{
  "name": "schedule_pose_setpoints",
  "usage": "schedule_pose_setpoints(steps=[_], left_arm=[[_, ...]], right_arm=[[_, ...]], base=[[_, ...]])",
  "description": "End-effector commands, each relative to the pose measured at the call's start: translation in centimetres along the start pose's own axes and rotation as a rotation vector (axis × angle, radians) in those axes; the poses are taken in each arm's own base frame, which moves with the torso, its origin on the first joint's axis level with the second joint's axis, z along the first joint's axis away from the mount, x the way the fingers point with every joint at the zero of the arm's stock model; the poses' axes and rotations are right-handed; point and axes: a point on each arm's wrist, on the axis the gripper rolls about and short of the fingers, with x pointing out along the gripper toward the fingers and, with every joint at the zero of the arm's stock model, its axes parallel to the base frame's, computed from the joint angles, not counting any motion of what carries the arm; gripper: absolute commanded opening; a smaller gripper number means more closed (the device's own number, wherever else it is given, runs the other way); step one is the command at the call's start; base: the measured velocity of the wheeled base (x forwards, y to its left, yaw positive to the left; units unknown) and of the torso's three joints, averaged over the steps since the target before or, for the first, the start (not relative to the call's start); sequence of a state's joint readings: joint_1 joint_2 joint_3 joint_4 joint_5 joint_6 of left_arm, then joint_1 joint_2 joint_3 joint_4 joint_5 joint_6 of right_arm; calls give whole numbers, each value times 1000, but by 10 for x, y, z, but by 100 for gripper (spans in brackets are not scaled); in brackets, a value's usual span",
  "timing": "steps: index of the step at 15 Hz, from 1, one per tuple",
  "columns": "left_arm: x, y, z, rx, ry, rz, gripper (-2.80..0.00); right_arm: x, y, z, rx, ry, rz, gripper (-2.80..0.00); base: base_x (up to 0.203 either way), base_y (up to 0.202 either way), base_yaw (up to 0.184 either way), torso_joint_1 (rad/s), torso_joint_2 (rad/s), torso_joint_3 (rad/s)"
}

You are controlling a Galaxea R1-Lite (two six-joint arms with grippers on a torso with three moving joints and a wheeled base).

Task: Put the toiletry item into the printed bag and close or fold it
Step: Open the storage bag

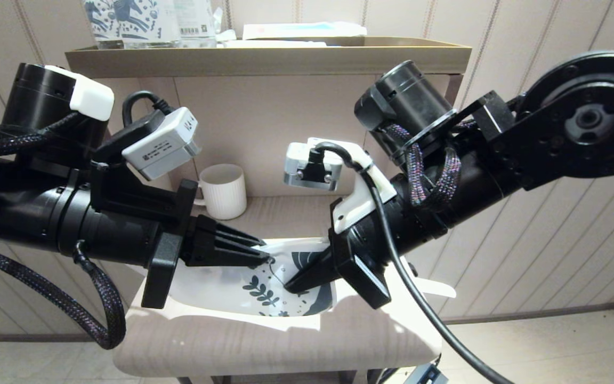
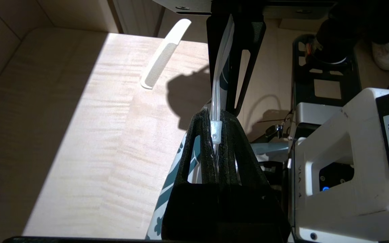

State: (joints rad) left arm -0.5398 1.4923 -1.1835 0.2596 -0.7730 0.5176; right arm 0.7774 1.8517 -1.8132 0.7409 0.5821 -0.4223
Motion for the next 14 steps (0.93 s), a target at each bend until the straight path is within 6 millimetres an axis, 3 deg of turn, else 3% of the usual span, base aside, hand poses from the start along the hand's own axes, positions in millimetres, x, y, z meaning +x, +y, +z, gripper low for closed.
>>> schedule_pose_setpoints(steps=[1,14], left_arm=[[-1,-2,0,4,-2,-5,-280],[-1,1,-11,-29,22,5,-280]], right_arm=[[1,-1,-1,1,3,5,-280],[-19,5,-10,14,-8,-24,-280]], base=[[0,0,0,0,0,0],[0,0,0,0,0,0]])
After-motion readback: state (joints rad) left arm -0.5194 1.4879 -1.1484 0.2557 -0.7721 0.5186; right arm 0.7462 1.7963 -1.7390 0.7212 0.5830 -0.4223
